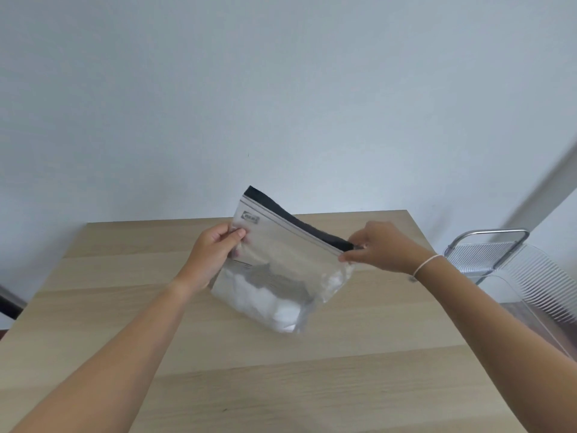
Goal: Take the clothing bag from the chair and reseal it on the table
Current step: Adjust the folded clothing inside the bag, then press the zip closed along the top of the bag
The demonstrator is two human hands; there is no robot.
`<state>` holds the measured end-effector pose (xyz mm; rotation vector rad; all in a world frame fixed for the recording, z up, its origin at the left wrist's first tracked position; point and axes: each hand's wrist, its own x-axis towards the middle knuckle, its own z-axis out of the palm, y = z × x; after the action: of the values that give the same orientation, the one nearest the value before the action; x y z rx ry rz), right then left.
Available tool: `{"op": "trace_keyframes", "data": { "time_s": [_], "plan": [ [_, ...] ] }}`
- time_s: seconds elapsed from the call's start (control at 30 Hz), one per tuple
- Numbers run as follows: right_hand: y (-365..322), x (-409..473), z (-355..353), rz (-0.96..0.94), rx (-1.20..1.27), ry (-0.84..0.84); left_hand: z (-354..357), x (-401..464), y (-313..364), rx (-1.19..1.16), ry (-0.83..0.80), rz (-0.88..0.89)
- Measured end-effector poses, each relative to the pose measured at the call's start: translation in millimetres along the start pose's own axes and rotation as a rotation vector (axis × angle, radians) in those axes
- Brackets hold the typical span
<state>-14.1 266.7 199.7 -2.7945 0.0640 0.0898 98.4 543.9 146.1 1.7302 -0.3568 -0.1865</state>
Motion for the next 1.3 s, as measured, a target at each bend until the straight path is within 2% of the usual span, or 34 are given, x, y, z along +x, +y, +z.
{"op": "trace_keyframes", "data": {
  "time_s": [0.13,0.2,0.27,0.43,0.77,0.93,1.0,1.17,1.3],
  "plan": [
    [3,-1,-15,-0.061,0.064,0.246,-10,-1,-8,-0.01,0.005,-0.052],
    [-1,-1,-15,-0.147,0.061,0.374,-10,-1,-7,-0.057,-0.024,-0.081],
    [-6,-3,-15,-0.196,0.157,0.456,-9,0,-1,-0.11,-0.069,-0.11],
    [-12,-1,-14,-0.107,0.467,0.45,-12,5,18,-0.158,-0.131,-0.082],
    [-10,-1,-9,-0.007,0.893,0.633,-11,6,23,-0.224,-0.151,-0.087],
    [-16,0,-11,0.022,1.104,0.634,-16,7,29,-0.268,-0.264,-0.09],
    [-20,1,-11,0.022,1.156,0.629,-19,10,33,-0.194,-0.292,-0.088],
    [-25,3,-8,0.001,1.202,0.622,-15,9,45,0.219,-0.483,-0.074],
    [-31,4,-6,-0.008,1.183,0.573,2,2,49,0.339,-0.549,-0.038]
  ]
}}
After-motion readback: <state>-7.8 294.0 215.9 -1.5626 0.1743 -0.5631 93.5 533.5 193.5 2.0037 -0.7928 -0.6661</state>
